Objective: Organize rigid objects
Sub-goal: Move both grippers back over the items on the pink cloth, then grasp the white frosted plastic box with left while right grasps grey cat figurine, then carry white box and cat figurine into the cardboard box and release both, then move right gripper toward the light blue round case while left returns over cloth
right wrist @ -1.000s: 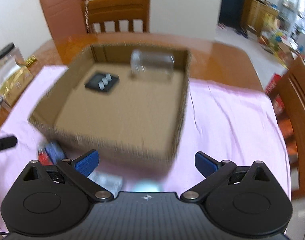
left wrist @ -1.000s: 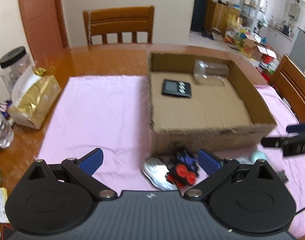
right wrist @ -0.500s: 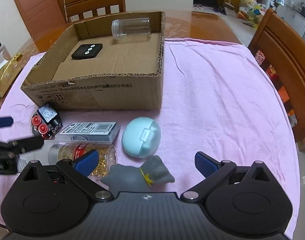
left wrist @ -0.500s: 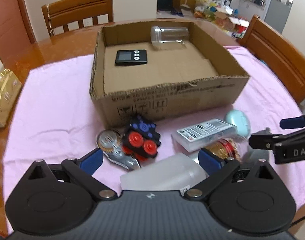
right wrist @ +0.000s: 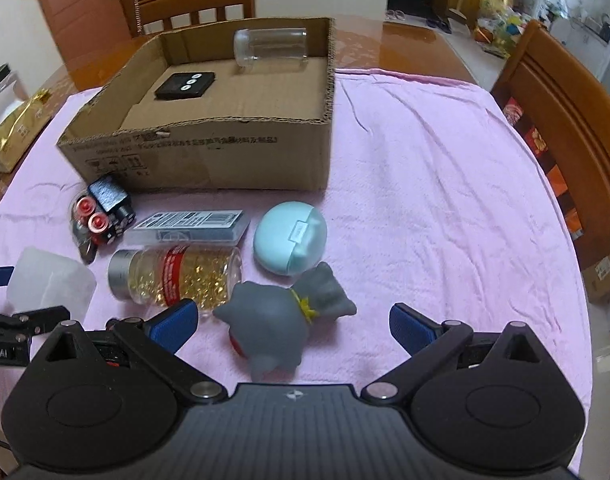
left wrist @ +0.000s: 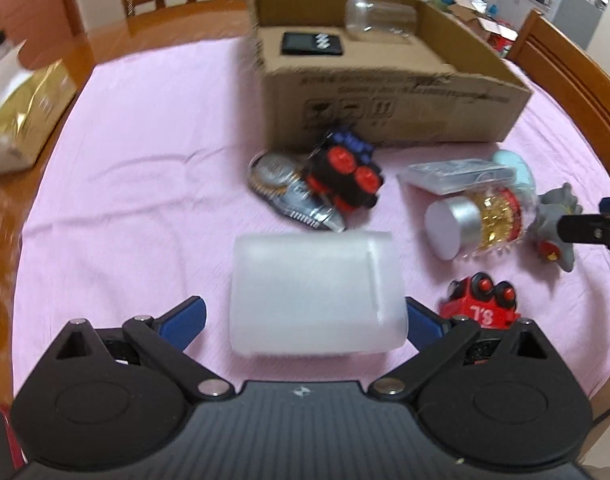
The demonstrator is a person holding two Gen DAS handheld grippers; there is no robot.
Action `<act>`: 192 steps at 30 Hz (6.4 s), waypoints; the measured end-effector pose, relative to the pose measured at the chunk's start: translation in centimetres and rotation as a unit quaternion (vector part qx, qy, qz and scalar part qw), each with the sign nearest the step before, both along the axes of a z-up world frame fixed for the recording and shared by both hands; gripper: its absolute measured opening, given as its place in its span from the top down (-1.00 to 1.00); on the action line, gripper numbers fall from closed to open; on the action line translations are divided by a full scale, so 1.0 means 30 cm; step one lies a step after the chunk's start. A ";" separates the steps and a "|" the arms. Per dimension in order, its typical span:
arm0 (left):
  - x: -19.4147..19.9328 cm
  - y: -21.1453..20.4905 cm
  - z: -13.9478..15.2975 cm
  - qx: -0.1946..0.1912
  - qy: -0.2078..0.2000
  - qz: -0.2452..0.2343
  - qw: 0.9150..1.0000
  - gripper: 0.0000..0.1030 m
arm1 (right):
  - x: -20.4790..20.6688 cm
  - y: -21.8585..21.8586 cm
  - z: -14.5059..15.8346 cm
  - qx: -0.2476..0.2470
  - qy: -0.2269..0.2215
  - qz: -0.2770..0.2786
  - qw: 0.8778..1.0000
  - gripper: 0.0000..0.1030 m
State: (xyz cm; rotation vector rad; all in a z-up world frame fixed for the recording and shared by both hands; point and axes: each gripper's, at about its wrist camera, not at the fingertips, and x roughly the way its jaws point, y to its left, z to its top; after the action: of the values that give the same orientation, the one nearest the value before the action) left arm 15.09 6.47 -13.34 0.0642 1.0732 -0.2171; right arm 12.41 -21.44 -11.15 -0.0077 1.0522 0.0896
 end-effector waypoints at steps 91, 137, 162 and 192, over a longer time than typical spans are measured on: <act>0.026 -0.072 0.108 0.054 0.016 -0.040 0.998 -0.60 | 0.076 0.050 -0.052 -0.066 0.067 0.279 0.956 -0.50; 0.428 -0.153 0.347 0.009 -0.154 -0.010 0.988 -0.92 | 0.364 0.092 0.334 -0.054 -0.079 0.301 0.949 -0.49; 0.146 0.099 0.278 -0.010 -0.134 0.129 0.982 -0.97 | 0.763 0.183 0.207 -0.049 -0.020 0.231 0.971 -0.50; 0.045 0.086 0.238 0.005 -0.120 0.114 0.986 -0.97 | 0.491 0.114 0.250 -0.031 -0.068 0.143 0.987 -1.00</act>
State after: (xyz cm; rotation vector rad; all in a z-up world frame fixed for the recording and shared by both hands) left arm 16.45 9.05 -6.19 -0.0234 0.8324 0.0031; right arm 27.14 -18.01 -3.66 -0.2196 0.9110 0.3121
